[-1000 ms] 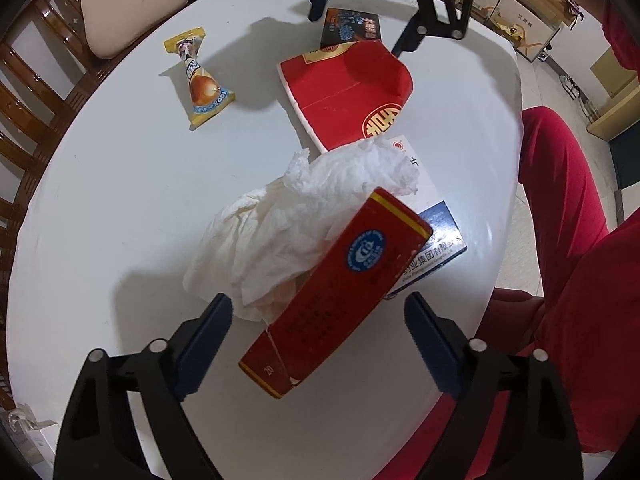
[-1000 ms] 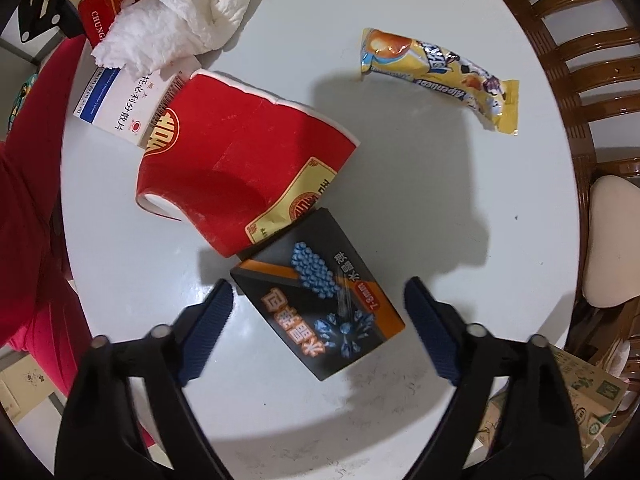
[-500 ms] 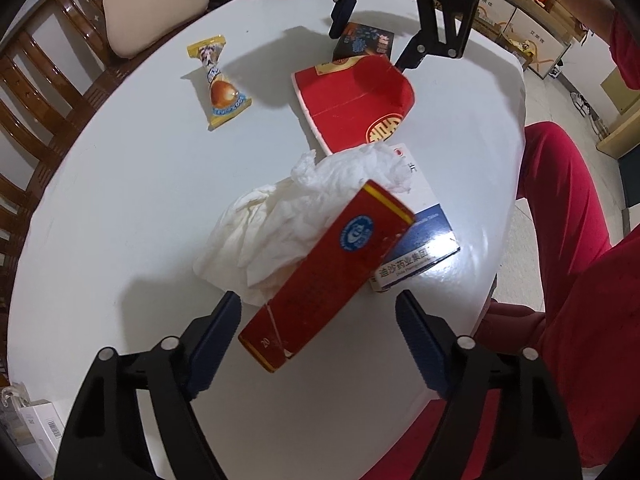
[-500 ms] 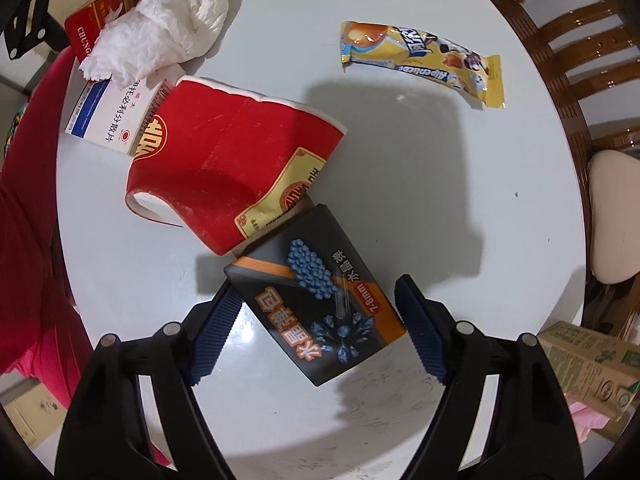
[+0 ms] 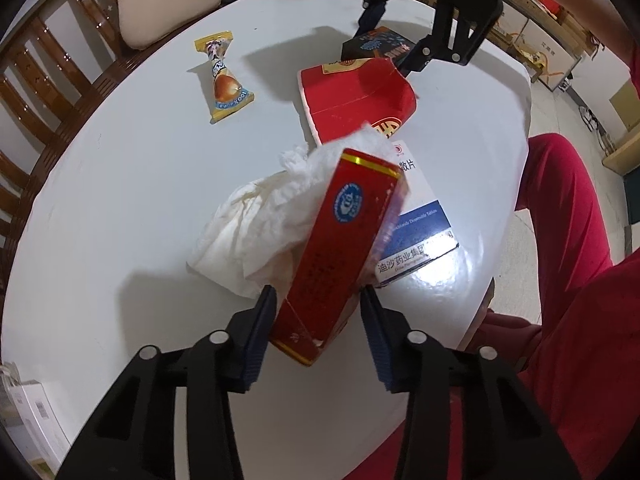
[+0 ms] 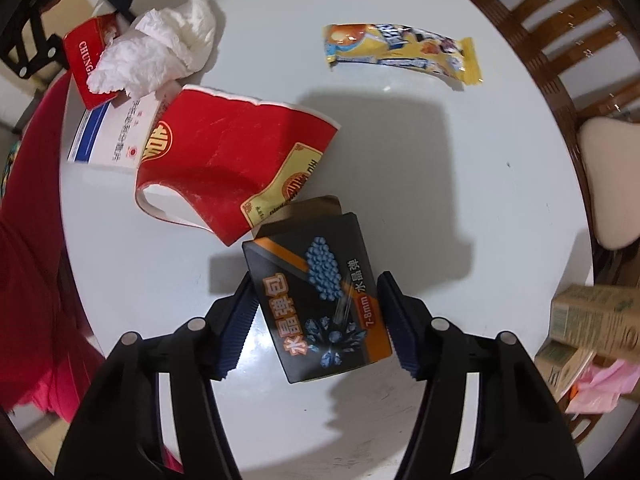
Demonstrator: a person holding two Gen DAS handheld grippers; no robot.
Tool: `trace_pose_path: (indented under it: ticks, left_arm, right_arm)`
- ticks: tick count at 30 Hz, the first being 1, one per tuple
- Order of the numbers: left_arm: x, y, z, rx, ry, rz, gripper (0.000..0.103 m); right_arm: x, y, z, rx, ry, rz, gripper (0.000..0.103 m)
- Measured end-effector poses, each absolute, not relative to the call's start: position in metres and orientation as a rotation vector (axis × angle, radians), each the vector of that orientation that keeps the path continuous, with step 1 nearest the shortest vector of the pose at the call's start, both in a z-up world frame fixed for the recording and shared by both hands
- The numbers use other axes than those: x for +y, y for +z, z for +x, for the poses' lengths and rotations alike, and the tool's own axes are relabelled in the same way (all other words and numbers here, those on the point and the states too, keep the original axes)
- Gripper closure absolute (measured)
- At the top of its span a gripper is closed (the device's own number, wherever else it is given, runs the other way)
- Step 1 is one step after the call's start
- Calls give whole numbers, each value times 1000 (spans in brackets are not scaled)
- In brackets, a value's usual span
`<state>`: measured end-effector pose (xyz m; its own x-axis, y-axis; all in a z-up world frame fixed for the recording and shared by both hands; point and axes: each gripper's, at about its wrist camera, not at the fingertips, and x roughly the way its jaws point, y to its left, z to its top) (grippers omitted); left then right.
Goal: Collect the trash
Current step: 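Grasp the red box with the left tool while the right tool grasps the black box, then carry the red and black boxes down toward the plastic bag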
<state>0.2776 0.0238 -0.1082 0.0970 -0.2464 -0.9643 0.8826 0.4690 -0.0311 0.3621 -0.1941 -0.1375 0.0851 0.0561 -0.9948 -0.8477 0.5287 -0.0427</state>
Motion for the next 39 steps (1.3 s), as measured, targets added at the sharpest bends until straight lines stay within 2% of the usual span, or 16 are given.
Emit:
trace_pose_path:
  ticks: [4, 7, 16, 39]
  left_arm:
    - [24, -108, 275, 1199, -919, 654, 76]
    - [23, -110, 270, 1215, -890, 619, 79]
    - [32, -109, 269, 1220, -753, 424, 80]
    - [36, -86, 238, 1173, -506, 364, 81]
  right_arm:
    - [-203, -135, 355, 1284, 706, -709, 44]
    - [-211, -135, 354, 1283, 631, -624, 45]
    - [-222, -133, 341, 1226, 364, -474, 49]
    - [-223, -92, 270, 1129, 171, -335, 49]
